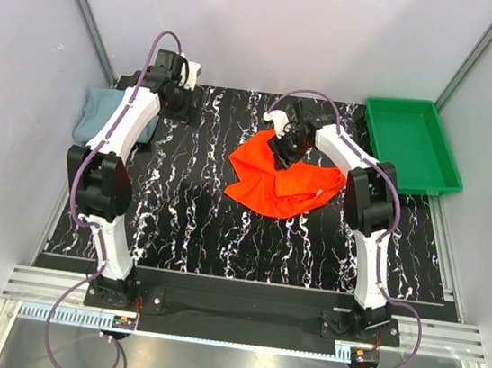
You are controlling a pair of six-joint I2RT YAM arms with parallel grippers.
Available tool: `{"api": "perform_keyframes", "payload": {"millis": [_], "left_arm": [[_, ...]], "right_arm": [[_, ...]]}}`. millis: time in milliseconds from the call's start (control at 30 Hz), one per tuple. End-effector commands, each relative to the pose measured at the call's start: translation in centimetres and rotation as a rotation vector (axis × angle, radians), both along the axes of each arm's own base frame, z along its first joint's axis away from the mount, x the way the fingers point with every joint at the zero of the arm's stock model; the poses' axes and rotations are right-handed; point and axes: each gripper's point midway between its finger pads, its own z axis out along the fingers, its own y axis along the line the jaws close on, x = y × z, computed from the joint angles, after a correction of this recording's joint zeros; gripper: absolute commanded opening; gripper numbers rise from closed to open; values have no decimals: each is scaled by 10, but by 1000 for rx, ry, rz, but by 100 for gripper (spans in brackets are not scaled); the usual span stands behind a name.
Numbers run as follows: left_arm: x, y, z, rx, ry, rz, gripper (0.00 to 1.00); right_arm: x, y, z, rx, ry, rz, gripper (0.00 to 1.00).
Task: Fold and stack the t-shirts
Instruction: Flatten the tshirt out
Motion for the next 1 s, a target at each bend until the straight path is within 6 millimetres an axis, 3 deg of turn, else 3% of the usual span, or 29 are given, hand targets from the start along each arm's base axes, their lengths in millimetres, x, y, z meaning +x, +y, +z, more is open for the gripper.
{"api": "perform_keyframes", "payload": {"millis": [0,133,267,500,600,733,967], "left_arm": [[1,5,31,12,-90,1,99],[3,4,30,11,-90,3,99],[4,4,30,11,-92,3,99],[6,2,23,4,-77,-2,99],[2,-5,15,-6,-49,-45,99],[-12,-32,-13,-97,53,-140,97],[-7,-66,-49,-74,133,-233,96]], "right_arm": [[7,7,22,-1,-48,12,54],[5,5,17,-9,-37,12,51],[2,5,20,-12,-36,6,16],[6,0,54,-8,-124,-14,9],[10,-4,81,-8,-190,-29,8],[17,-12,136,6,-334,-70,6],[31,-26,207,39,-518,-196,4]]}}
